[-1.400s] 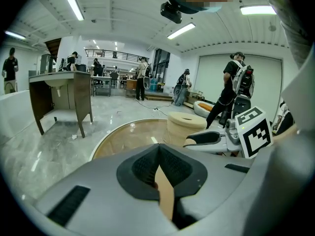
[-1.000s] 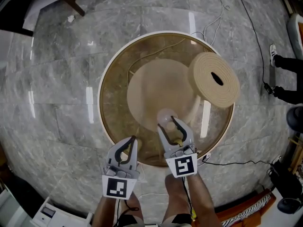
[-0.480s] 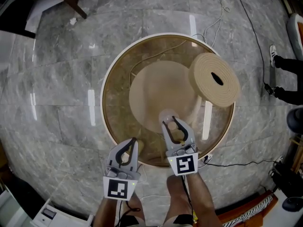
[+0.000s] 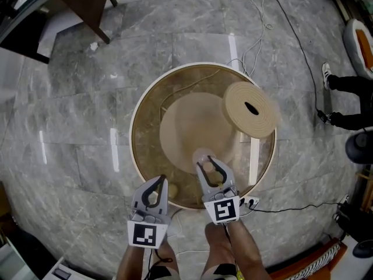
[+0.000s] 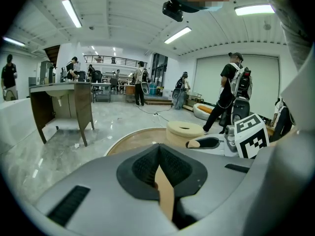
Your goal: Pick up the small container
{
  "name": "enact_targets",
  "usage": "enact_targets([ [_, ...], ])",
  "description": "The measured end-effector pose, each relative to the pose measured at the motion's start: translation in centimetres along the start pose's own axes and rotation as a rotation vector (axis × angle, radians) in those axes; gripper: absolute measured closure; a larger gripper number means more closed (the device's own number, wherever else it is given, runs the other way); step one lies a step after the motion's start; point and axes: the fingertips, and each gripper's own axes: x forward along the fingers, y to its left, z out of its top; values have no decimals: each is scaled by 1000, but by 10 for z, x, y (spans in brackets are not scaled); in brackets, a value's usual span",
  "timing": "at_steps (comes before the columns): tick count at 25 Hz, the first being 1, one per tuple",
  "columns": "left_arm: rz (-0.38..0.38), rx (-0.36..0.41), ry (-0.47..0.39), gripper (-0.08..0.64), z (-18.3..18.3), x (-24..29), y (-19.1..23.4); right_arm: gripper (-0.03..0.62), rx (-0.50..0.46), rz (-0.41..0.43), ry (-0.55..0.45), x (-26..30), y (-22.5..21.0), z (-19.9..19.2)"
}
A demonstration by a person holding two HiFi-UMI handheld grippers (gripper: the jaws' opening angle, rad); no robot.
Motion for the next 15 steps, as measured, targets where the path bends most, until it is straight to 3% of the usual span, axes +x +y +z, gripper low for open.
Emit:
enact_targets([
  [15,-20,77,-122,543,150,-72,-31,457,7,-41,-105,-87,-12,165],
])
